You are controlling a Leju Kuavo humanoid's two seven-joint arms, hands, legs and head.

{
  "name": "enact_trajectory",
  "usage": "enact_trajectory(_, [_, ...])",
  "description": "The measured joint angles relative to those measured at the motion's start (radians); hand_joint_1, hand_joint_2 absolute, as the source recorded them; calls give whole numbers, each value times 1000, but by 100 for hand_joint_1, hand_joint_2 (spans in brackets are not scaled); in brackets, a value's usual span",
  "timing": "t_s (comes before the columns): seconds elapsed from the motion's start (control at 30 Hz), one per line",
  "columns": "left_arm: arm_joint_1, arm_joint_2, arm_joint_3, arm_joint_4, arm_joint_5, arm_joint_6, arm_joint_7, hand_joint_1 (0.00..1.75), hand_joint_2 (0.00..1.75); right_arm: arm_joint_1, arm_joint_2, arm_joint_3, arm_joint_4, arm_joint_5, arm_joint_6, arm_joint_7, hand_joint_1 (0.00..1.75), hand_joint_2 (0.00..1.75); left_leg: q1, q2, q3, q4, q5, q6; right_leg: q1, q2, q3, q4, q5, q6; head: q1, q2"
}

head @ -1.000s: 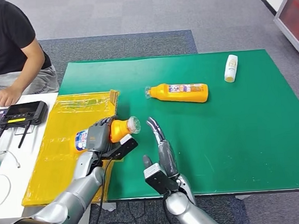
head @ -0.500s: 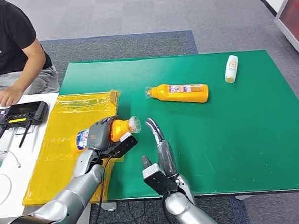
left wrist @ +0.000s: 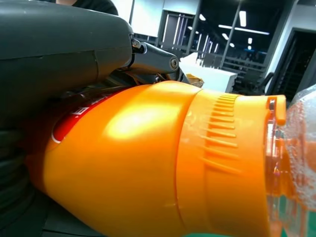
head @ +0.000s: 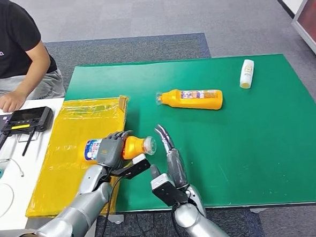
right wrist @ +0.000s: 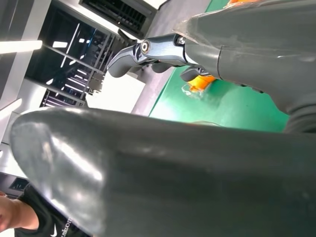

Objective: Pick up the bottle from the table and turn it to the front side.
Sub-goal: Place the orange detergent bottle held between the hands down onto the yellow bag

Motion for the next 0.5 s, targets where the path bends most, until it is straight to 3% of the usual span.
enact_trajectory(0.5, [-6,-6,-50,-1,17,41,127,175,175,-4,4,0,20,3,-4,0,0,0,-2,0,8,0,-8,1,-2,1,6,0,-7,1,0,0])
